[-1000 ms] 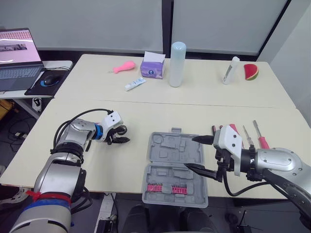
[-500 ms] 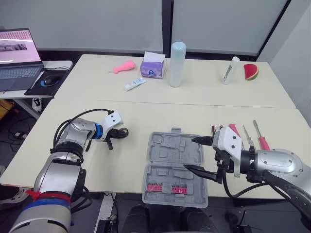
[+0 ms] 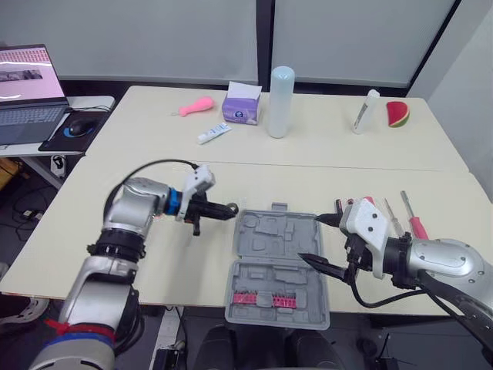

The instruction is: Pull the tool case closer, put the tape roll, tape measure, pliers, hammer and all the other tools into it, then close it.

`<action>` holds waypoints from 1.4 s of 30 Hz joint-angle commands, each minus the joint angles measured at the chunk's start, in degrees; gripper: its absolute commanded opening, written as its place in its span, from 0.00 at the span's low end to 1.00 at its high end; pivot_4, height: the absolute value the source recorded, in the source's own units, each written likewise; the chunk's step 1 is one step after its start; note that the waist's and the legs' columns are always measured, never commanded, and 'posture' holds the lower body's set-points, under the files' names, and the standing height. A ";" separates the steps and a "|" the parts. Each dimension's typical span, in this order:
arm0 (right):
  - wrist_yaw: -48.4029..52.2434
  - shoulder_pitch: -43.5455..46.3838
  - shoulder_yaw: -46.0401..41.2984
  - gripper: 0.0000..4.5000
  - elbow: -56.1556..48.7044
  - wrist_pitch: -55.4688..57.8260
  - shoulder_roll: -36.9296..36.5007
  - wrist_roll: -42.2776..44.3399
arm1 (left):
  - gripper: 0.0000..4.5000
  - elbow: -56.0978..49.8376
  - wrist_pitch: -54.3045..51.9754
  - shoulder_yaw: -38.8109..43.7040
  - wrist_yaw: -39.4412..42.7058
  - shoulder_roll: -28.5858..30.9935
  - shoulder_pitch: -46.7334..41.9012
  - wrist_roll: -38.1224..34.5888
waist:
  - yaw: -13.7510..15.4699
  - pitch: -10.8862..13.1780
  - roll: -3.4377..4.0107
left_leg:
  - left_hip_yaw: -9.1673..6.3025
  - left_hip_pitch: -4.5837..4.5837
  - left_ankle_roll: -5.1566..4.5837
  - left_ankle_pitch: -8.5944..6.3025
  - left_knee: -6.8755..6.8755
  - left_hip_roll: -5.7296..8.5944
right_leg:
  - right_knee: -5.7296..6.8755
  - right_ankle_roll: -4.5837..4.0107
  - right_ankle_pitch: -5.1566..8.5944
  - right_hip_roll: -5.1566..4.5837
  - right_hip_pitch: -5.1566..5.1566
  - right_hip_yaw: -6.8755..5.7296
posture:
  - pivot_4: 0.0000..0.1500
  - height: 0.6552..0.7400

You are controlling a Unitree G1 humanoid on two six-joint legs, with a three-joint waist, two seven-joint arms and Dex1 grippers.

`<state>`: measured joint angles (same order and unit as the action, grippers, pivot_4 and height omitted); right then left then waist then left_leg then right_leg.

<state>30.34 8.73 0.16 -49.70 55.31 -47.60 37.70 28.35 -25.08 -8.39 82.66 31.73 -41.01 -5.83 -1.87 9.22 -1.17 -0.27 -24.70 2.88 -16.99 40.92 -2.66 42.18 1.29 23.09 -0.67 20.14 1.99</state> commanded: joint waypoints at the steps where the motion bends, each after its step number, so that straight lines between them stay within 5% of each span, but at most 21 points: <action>1: -0.19 0.49 -0.88 1.00 -1.75 0.92 -0.31 1.00 | 0.00 -1.44 0.08 -0.43 -2.09 -0.76 -0.30 -0.69 | 0.14 0.00 0.00 | -0.01 0.00 -0.03 -0.02 0.00 0.00 | 0.00 0.00 0.00 0.00 0.00 -0.01 | 1.00 0.44; 19: -0.14 -0.83 -0.13 1.00 -3.92 1.43 -0.35 2.55 | 0.00 6.95 6.46 -5.42 -9.90 -9.16 -5.37 3.31 | 0.32 0.00 -0.02 | 0.03 -0.05 -0.06 -0.03 0.01 0.08 | -0.05 0.00 0.00 -0.01 -0.01 0.00 | 1.00 0.44; 42: -0.83 -1.55 -0.29 1.00 -4.05 1.34 -0.39 2.31 | 0.00 10.22 6.74 -8.06 -14.17 -9.63 -6.19 7.25 | 0.37 0.00 -0.02 | 0.01 -0.05 -0.04 -0.02 0.01 0.07 | -0.04 0.00 0.00 0.07 -0.01 0.00 | 1.00 0.44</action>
<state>29.82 7.30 1.15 -51.56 56.87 -47.71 39.55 38.66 -19.18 -16.14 69.29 21.70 -45.97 0.74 -1.50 9.22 -1.19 -0.26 -24.75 2.84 -17.01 40.93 -2.59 42.14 1.29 23.09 -0.59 20.12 2.00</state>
